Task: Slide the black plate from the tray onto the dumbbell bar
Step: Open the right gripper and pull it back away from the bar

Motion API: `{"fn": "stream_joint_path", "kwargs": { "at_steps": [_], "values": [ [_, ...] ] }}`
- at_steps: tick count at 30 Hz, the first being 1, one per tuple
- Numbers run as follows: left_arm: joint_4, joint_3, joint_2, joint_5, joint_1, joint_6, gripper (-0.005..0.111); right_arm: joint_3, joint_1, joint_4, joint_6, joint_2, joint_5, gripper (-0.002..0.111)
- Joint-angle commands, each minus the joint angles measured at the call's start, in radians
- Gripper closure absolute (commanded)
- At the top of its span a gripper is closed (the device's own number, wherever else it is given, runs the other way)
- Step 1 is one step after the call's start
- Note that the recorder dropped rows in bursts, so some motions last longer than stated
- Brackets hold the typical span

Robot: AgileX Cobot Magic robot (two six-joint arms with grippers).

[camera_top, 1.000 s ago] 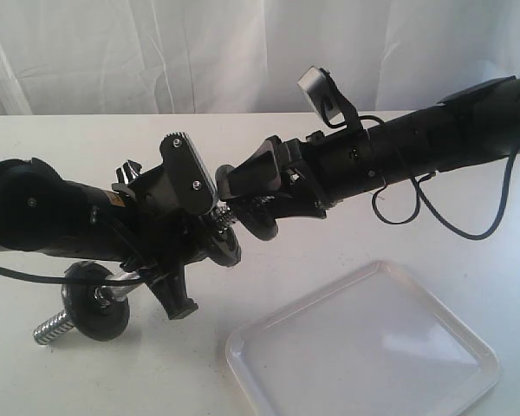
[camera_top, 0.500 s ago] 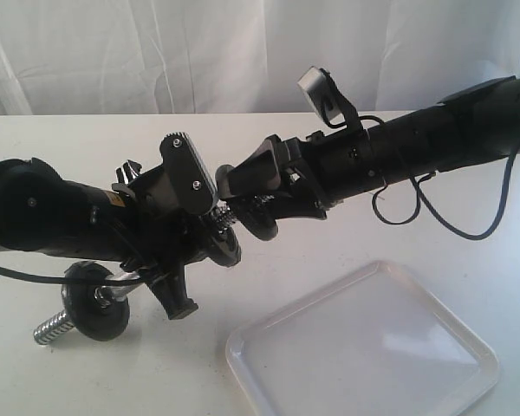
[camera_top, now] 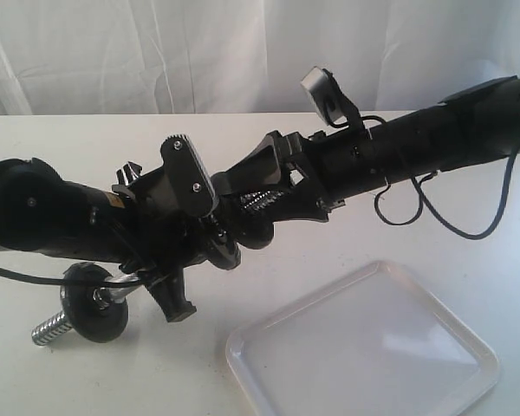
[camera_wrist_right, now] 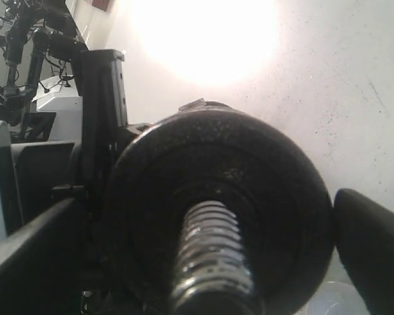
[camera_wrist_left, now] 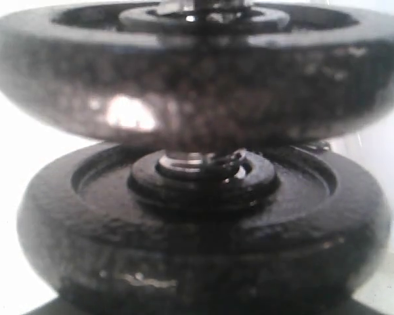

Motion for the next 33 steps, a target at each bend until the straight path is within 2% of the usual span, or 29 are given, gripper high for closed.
{"fn": "stream_joint_path", "kwargs": {
  "at_steps": [1,10,16,19,21,23,26,27,33],
  "values": [
    [-0.044,-0.036,-0.046,-0.154,0.005,-0.023,0.107,-0.018,-0.059,0.043,0.002,-0.020,0.085,0.014],
    [-0.044,-0.036,-0.046,-0.155,0.005,-0.020,0.107,-0.046,-0.160,-0.108,-0.029,-0.028,0.085,0.014],
    [-0.044,-0.036,-0.046,-0.155,0.007,-0.019,0.107,-0.046,-0.165,-0.216,0.003,-0.028,0.085,0.014],
    [-0.044,-0.036,-0.046,-0.155,0.009,-0.019,0.107,-0.046,-0.165,-0.237,0.032,-0.028,0.085,0.019],
    [-0.044,-0.036,-0.046,-0.155,0.009,-0.019,0.107,-0.051,-0.165,-0.226,0.005,-0.030,0.085,0.029],
    [-0.044,-0.036,-0.046,-0.155,0.009,-0.019,0.107,-0.066,-0.165,-0.223,0.002,-0.030,0.085,0.049],
    [-0.044,-0.036,-0.046,-0.155,0.009,-0.019,0.107,-0.083,-0.165,-0.225,0.077,-0.032,0.085,0.100],
    [-0.044,-0.036,-0.046,-0.155,0.009,-0.019,0.107,-0.083,-0.165,-0.224,0.118,-0.035,0.085,0.107],
    [-0.044,-0.036,-0.046,-0.157,0.009,-0.019,0.107,-0.081,-0.165,-0.232,0.155,-0.067,0.085,0.108]
  ]
}}
